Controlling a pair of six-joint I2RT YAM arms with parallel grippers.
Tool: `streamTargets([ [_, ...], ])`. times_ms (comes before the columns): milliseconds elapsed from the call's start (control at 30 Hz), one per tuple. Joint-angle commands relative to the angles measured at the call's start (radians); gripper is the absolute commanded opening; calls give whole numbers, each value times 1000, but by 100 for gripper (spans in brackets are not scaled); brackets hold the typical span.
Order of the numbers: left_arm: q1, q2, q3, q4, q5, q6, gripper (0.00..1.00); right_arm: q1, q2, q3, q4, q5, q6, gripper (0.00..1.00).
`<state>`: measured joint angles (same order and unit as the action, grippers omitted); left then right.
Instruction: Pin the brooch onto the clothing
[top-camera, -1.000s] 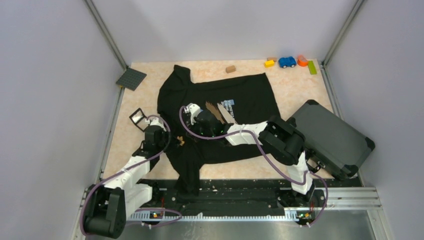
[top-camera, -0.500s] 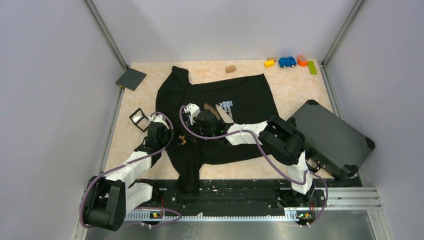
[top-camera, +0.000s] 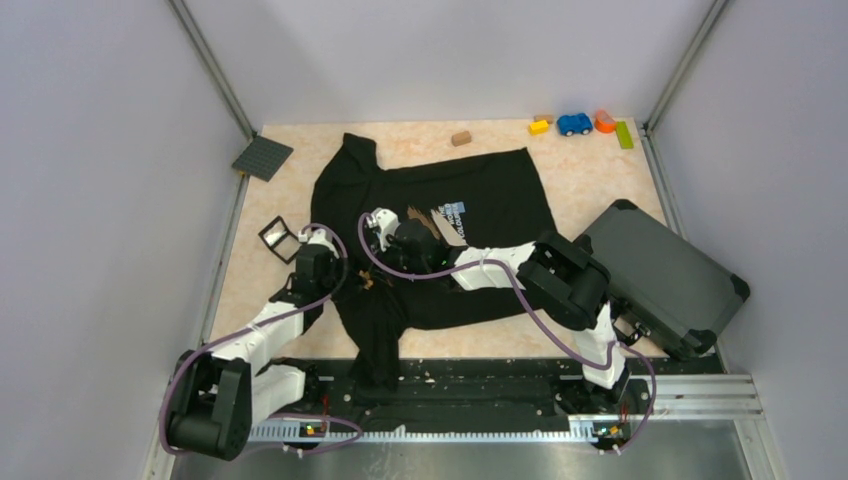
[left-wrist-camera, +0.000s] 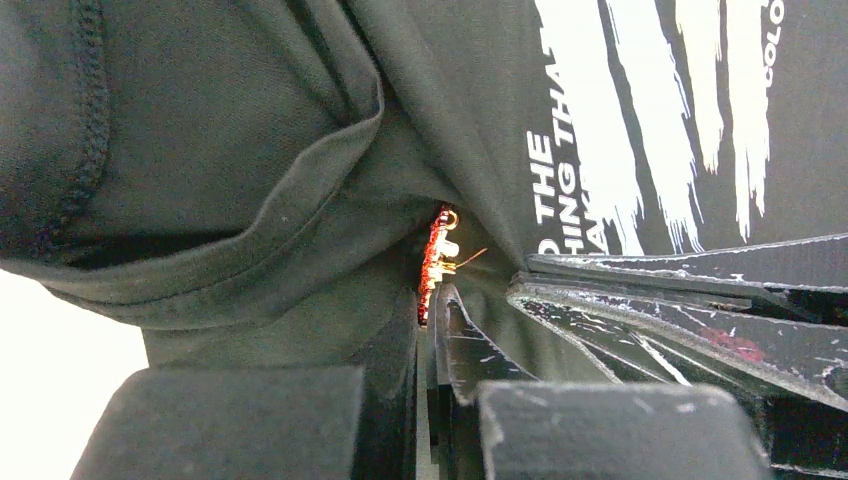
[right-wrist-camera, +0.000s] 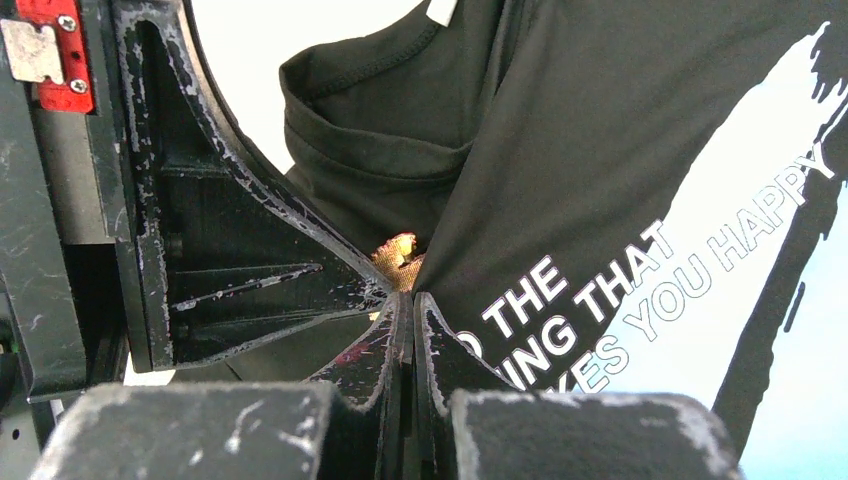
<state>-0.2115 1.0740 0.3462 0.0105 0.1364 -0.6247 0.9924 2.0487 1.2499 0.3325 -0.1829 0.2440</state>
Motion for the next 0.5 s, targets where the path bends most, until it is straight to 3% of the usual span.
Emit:
streamTargets([
  [0, -7, 17, 30, 33, -12, 14, 0, 0, -24, 5, 18, -33, -30, 0],
  [467, -16, 37, 35, 49, -18, 14, 0, 1, 17, 26, -67, -16, -90, 0],
])
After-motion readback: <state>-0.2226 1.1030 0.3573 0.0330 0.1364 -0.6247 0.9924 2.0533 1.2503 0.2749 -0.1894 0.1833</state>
